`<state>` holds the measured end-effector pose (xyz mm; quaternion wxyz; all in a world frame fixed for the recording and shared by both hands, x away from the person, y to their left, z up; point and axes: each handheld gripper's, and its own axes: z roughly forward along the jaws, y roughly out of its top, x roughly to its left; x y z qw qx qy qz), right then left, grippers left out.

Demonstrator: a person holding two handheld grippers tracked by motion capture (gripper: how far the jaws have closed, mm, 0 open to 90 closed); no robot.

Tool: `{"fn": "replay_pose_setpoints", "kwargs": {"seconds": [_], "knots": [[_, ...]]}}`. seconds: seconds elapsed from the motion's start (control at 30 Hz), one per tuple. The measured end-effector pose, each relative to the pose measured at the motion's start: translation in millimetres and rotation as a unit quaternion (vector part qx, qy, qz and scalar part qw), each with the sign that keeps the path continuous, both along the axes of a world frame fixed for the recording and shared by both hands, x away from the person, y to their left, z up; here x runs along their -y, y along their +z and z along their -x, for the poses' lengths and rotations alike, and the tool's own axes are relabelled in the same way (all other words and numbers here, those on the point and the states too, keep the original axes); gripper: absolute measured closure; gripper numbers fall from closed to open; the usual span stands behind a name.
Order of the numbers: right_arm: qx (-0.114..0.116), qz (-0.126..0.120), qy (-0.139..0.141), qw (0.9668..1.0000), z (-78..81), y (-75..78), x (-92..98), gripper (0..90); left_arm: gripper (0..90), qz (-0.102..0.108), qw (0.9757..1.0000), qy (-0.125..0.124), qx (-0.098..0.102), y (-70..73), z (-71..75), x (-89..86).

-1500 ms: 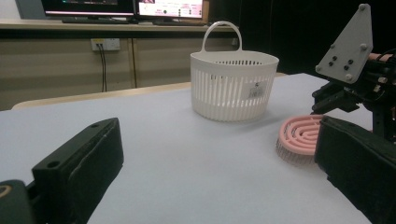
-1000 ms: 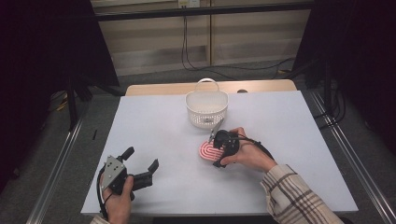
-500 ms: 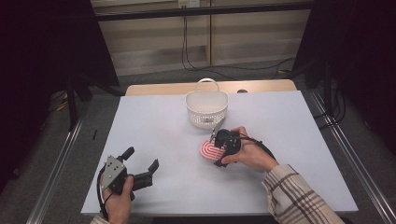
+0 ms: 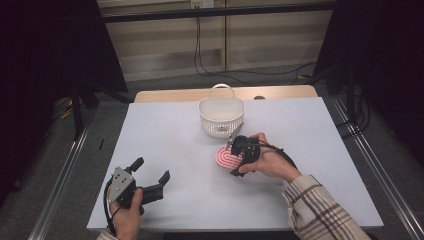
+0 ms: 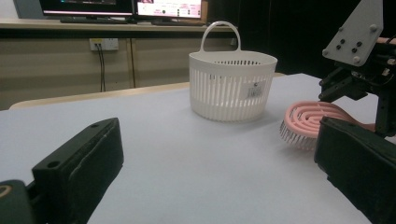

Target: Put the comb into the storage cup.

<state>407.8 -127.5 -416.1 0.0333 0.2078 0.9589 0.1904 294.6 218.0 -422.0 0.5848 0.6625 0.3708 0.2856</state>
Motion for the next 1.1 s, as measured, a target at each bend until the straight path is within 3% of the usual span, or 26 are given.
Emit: {"fn": "replay_pose_setpoints", "kwargs": {"seconds": [0.33, 1.1], "knots": [[0.002, 0.004, -0.001, 1.0, 0.0, 1.8, 1.0, 20.2, 1.5, 0.0, 1.0, -0.001, -0.001, -0.1, 0.0, -0.1], [0.018, -0.025, -0.019, 0.9994, 3.3, 20.0, 10.6, 20.2, 1.5, 0.001, 1.0, -0.001, -0.002, -0.5, -0.1, 0.5]]}}
